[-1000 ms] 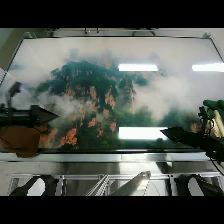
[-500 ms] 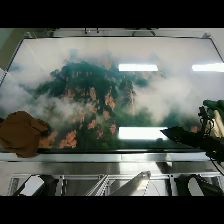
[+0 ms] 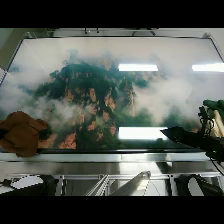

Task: Fold the shirts.

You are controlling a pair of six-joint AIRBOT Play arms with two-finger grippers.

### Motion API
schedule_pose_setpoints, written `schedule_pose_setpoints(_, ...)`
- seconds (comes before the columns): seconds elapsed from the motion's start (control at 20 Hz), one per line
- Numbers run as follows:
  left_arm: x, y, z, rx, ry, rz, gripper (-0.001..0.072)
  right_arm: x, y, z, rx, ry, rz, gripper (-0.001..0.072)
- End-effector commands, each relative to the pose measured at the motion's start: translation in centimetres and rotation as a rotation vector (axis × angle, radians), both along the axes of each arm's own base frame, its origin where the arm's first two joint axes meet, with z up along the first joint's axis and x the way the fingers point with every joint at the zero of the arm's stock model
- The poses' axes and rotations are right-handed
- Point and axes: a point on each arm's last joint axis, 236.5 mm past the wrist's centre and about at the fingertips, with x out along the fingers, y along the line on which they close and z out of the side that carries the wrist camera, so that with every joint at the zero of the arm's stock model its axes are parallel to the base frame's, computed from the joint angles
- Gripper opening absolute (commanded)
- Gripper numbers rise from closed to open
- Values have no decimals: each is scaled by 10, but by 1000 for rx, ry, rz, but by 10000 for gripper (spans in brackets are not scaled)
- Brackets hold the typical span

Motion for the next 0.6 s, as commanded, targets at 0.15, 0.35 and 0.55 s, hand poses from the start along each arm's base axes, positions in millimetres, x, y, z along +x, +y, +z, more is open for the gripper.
schedule_pose_setpoints(0.15,136,-102,130,-223,-466,-307,-1,0,0,0,1,0,0,21)
schedule_pose_setpoints(0.35,140,-284,275,-439,-809,-818,17,0,0,0,1,0,0,21)
schedule_pose_setpoints(0.55,108,-404,272,-539,-755,-1076,17,3,2,4,19,-9,-10,21)
